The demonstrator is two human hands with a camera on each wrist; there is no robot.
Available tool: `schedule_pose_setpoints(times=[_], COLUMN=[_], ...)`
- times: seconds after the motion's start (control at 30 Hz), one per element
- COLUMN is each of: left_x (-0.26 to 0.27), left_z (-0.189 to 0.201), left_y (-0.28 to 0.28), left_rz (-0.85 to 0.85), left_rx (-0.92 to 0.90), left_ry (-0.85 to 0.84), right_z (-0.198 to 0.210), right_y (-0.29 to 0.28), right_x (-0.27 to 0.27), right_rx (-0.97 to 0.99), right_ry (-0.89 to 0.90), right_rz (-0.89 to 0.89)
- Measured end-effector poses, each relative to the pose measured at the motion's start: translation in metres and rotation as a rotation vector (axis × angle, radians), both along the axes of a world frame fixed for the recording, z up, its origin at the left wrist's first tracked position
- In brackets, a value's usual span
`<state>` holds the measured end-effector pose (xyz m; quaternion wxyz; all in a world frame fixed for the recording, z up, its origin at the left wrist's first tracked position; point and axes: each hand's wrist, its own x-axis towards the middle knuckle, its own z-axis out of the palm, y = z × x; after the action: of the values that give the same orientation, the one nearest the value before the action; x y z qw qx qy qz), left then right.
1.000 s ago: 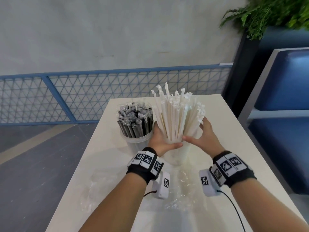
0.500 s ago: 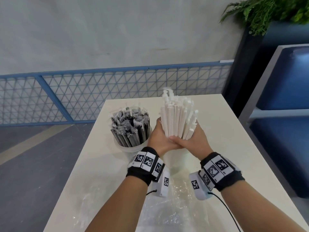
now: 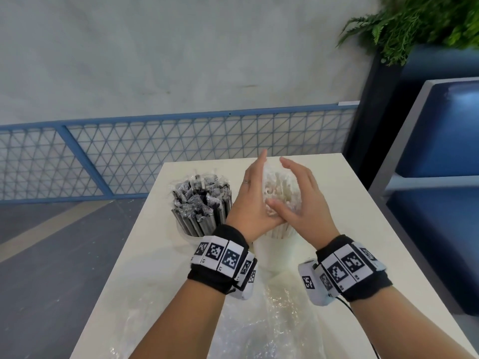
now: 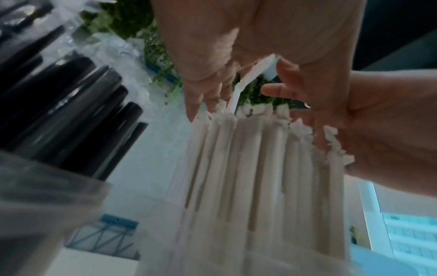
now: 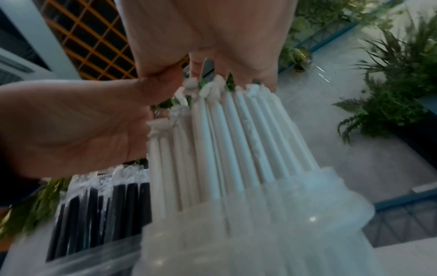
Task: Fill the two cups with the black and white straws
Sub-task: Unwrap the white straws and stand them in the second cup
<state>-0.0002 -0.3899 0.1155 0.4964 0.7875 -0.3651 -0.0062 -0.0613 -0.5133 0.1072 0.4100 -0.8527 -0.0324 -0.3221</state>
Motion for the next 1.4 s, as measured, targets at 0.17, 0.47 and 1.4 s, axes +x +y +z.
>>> schedule_pose_setpoints(times=[0.17, 0.47, 1.4], left_x=[0.0, -0.003, 0.023], left_z=[-0.001, -0.009, -0.045], left_y=[-0.003, 0.004, -0.002], left_rz=[0.059, 0.148, -0.036], left_rx=[0.373, 0.576, -0.097], left_ry=[-0.324, -0.385, 0.484], right_z=[-0.013, -0.018, -0.029], right_y=[0.003, -0.005, -0.013], right_x=[0.004, 0.005, 0.007], right_rx=[-0.304, -0.25, 0.401], right_ry=[0.289, 0.075, 0.39], right_rz=[-0.098, -0.187, 0.1])
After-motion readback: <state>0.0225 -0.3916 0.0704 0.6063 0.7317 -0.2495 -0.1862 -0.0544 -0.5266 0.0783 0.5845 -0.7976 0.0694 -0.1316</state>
